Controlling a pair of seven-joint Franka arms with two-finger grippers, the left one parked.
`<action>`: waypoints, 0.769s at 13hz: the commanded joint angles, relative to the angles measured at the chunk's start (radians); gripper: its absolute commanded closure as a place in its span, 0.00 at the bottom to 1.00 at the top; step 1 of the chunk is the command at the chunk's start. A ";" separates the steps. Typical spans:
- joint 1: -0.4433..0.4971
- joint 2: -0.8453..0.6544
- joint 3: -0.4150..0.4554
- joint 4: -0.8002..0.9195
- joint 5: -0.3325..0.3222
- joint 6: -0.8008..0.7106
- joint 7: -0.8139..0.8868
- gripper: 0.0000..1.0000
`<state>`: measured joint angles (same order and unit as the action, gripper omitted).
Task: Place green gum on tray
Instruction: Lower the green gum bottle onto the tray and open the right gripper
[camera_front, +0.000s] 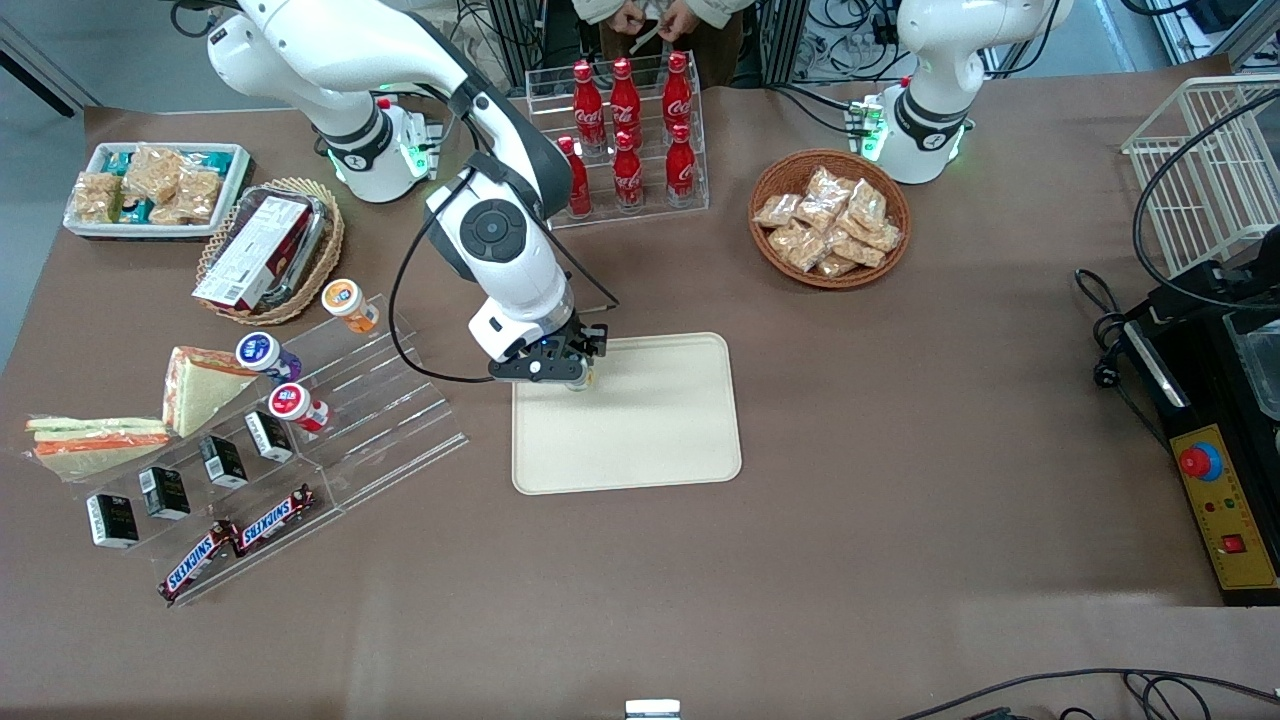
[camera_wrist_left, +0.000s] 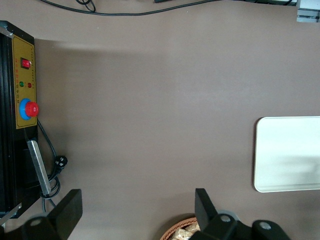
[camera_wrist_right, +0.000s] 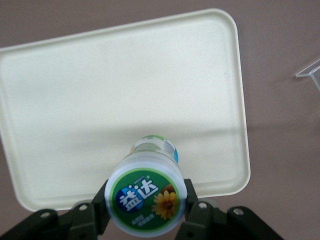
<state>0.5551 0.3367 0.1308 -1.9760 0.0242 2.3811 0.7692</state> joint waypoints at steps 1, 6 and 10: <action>0.003 -0.045 -0.005 -0.131 -0.058 0.111 0.022 0.85; 0.002 -0.054 -0.007 -0.263 -0.093 0.239 0.022 0.83; -0.001 -0.045 -0.008 -0.268 -0.093 0.247 0.022 0.00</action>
<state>0.5550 0.3254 0.1273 -2.2141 -0.0364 2.6077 0.7698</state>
